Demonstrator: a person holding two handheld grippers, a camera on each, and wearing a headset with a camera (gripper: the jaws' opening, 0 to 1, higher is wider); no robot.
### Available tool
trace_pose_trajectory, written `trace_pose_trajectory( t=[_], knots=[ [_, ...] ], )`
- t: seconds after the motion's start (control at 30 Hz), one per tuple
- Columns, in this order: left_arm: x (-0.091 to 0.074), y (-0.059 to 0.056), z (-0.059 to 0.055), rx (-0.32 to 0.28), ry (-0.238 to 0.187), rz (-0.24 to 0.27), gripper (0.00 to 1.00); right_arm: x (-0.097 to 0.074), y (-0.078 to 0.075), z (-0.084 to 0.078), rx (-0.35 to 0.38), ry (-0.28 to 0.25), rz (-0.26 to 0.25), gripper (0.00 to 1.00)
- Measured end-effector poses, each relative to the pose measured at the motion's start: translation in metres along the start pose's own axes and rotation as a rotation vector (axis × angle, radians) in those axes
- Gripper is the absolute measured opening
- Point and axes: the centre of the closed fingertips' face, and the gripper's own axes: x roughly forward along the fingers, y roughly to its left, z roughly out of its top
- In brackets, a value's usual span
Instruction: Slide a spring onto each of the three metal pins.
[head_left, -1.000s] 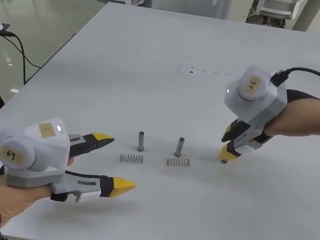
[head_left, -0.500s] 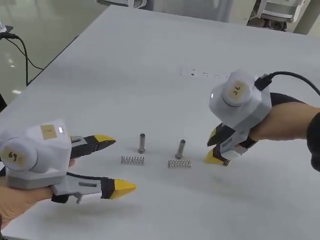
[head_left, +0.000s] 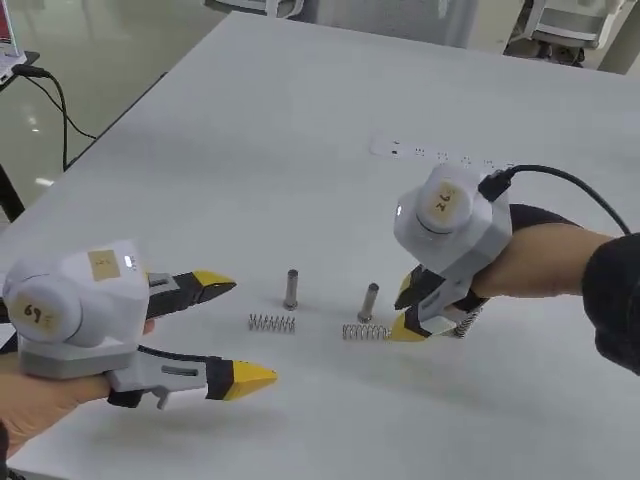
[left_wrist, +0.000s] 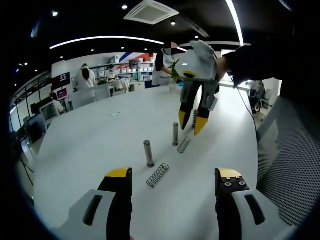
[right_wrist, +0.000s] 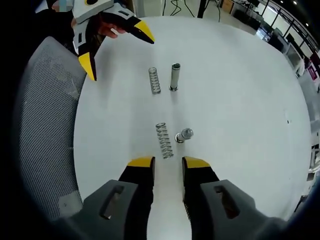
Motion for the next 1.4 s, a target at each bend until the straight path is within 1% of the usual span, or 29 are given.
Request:
trace_pose_trajectory(
  t=[0.5,1.03,1.2,1.3,1.4],
  knots=[
    [-0.001,0.002,-0.001,-0.004,0.003,0.007,0.65,0.019,0.001,-0.002,-0.011,0.009,0.020,0.20],
    [-0.002,0.001,-0.002,-0.012,0.002,0.012,0.64,0.027,0.003,-0.001,-0.034,0.021,0.030,0.17],
    [-0.002,0.001,-0.003,-0.014,0.003,0.013,0.64,0.027,0.004,-0.001,-0.036,0.019,0.033,0.14],
    [-0.002,0.001,-0.002,-0.014,0.002,0.012,0.64,0.027,0.004,-0.001,-0.031,0.018,0.033,0.14],
    [-0.002,0.000,-0.002,-0.013,0.002,0.012,0.64,0.027,0.006,-0.002,-0.043,0.023,0.031,0.13]
  ],
)
